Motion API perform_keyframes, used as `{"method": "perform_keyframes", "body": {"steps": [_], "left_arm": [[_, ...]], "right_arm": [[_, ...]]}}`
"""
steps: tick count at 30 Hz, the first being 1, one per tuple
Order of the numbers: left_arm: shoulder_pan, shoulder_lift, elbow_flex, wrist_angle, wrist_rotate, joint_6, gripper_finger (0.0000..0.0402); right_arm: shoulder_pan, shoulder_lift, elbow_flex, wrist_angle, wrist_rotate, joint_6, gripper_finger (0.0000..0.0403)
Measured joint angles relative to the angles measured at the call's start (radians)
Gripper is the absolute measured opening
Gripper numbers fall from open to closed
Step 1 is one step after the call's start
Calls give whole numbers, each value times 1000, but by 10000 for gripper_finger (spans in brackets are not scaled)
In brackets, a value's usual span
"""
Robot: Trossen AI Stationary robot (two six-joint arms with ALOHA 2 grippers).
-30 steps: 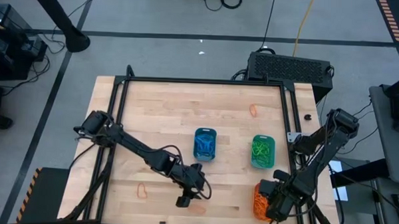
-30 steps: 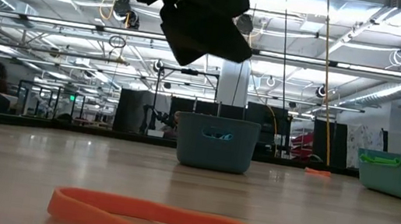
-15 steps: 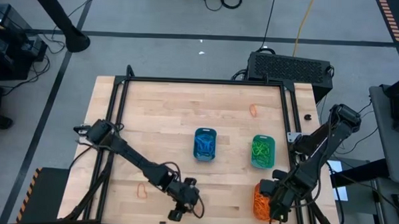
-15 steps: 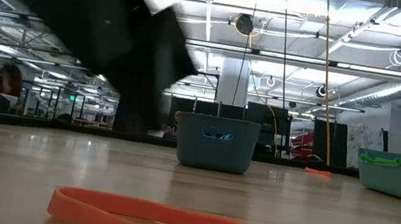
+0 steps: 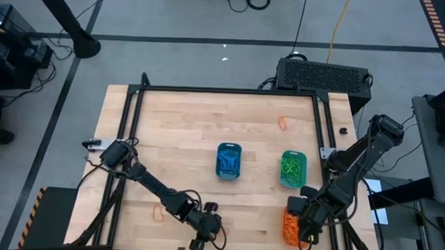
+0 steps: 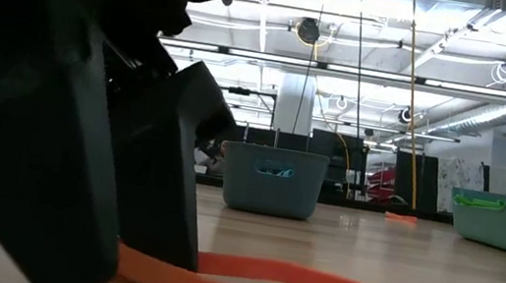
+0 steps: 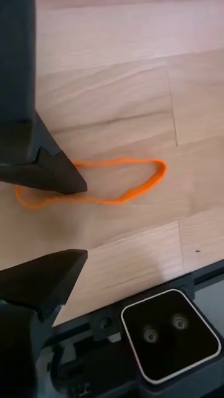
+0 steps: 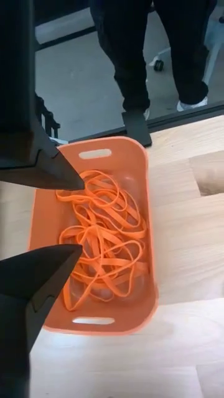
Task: Sort rubber bands into baskets
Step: Put the orange rubberband into the orange bin
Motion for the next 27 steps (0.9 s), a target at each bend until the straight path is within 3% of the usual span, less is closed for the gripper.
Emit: {"method": "perform_keyframes", "body": {"steps": [4,9,17,25,27], "left_arm": [[2,-8,-1,-4,-5,24,134],[6,-14,-2,-41,-8,24,23],[30,-68,-9,-103,6,47,4],[123,-259,-6,-131,-66,114,2],[149,-303,-2,-101,-66,106,1]], "right_arm": [[-17,-1,0,21,-6,0,144],[-41,-19,0,69,-4,0,144],[-64,-86,0,207,29,-26,144],[-81,-101,0,418,406,-325,144],[-100,-95,0,469,460,-413,144]]}}
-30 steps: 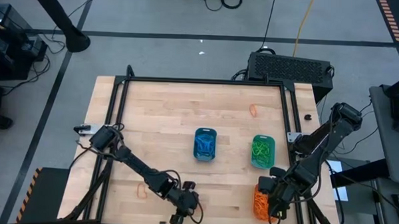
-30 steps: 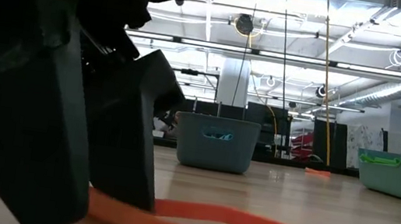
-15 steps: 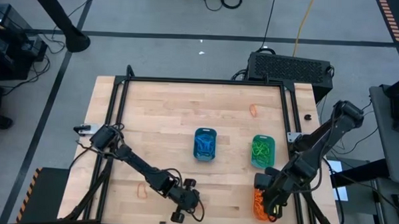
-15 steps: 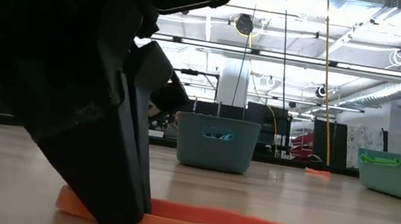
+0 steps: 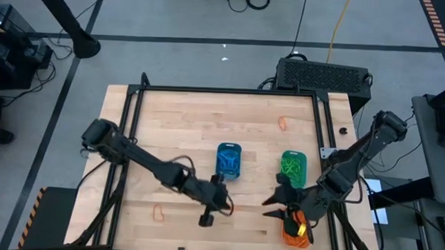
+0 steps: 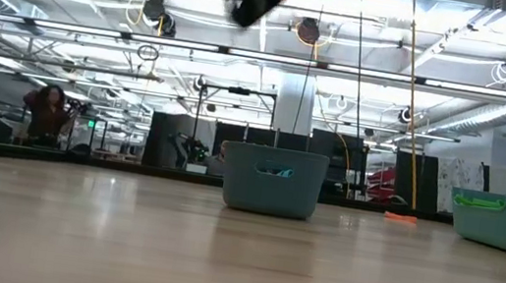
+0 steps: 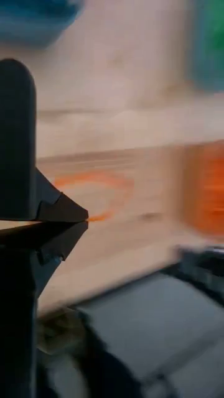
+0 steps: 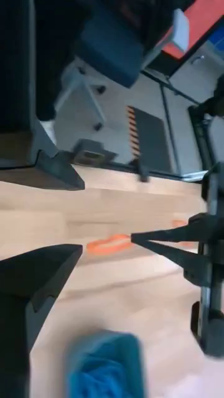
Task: Sort rubber bands into baskets
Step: Put the orange rubberband into the orange bin
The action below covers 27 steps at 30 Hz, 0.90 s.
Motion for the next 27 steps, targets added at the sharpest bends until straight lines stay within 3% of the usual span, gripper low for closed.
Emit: {"method": "perform_keyframes", "body": {"steps": [8,14,18,27], "left_arm": [[35,-87,9,223,7,-38,1],[39,-88,9,263,9,-110,0],[38,-90,9,282,9,-110,0],[38,-95,9,352,8,-110,0]], "right_arm": [[-111,34,1,186,20,-202,144],[-155,57,0,342,-8,-343,144],[-158,61,0,366,-92,-378,144],[-171,87,0,364,-94,-425,144]]}}
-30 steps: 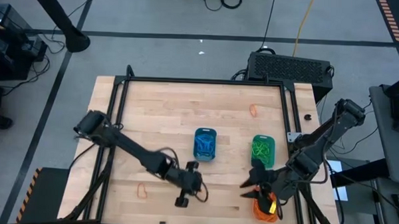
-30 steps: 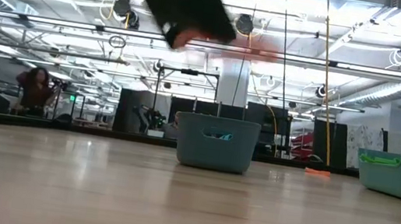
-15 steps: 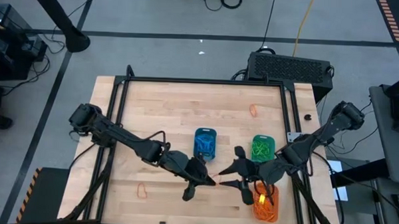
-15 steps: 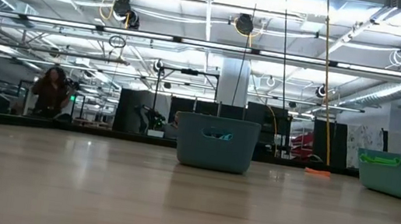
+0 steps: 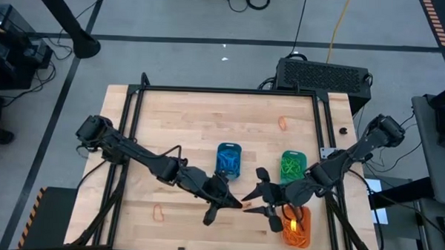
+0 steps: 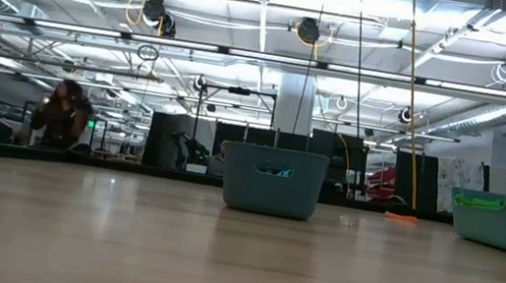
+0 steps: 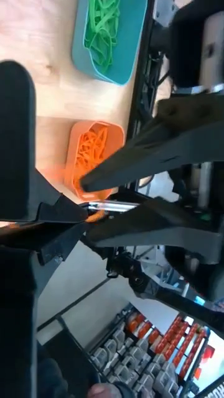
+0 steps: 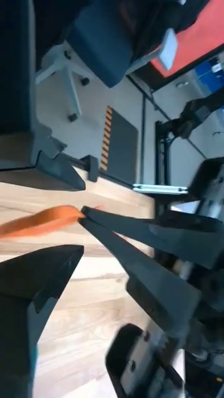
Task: Sort rubber bands into baskets
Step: Put the orange rubberband into the orange bin
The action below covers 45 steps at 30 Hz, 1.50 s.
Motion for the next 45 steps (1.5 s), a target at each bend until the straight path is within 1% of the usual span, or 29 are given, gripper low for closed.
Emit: {"method": "perform_keyframes", "body": {"steps": [6,9,11,15,16,19,23,25,28,30,33,36,39,43,45], "left_arm": [[0,0,0,10,1,5,0],[0,0,0,10,4,6,0],[0,0,0,9,5,6,0],[0,0,0,6,7,4,3],[0,0,0,3,7,1,8],[1,0,0,-35,7,6,30],[0,0,0,-117,8,0,74],[0,0,0,-174,11,-1,98],[0,-4,0,-288,49,-3,135],[-1,-9,1,-400,102,-35,154],[-10,-9,2,-641,183,-111,172],[-29,-1,1,-891,214,-134,174],[-67,3,-24,-1083,214,-142,175],[-142,2,-73,-1203,234,-186,175],[-190,2,-102,-1207,250,-187,175]], "right_arm": [[-2,20,-1,-2,1,-1,142],[-2,21,-1,-4,0,-3,125],[-2,21,-1,-5,-1,-3,100],[0,21,-1,-28,-5,-2,22],[1,20,-1,-35,-5,-2,12],[2,7,-1,-81,-8,29,7],[7,-13,-1,-140,-18,66,2],[9,-27,-1,-174,-59,110,1],[24,-41,0,-266,-171,221,1],[44,-42,0,-353,-255,311,0],[83,-38,0,-489,-356,438,0],[133,-33,0,-617,-375,541,0],[175,-34,0,-660,-373,610,0],[216,-29,0,-680,-367,681,0],[233,-18,0,-714,-363,722,0]]}}
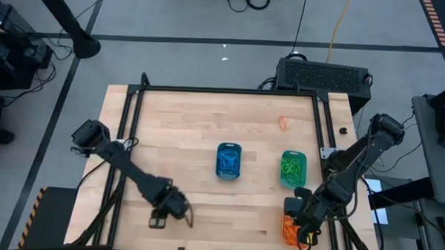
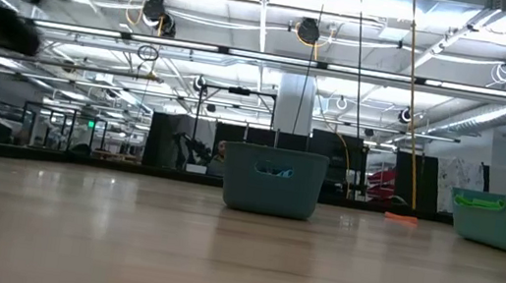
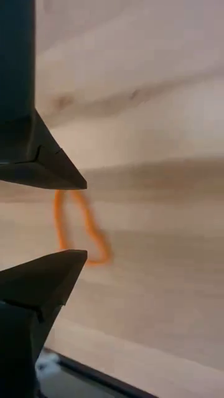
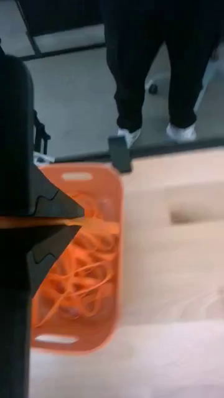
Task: Sort rubber bands into baskets
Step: Put the orange rubberband into the orange bin
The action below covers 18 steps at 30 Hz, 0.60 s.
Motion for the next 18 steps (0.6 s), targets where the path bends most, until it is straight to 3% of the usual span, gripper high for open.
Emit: {"method": "perform_keyframes", "body": {"steps": [8,18], "left_arm": [[-130,0,-122,51,-49,-55,175],[-151,-5,-223,192,-79,-105,175]], "right_arm": [[18,54,0,-56,-3,91,0],[17,99,0,-61,0,91,0]]}}
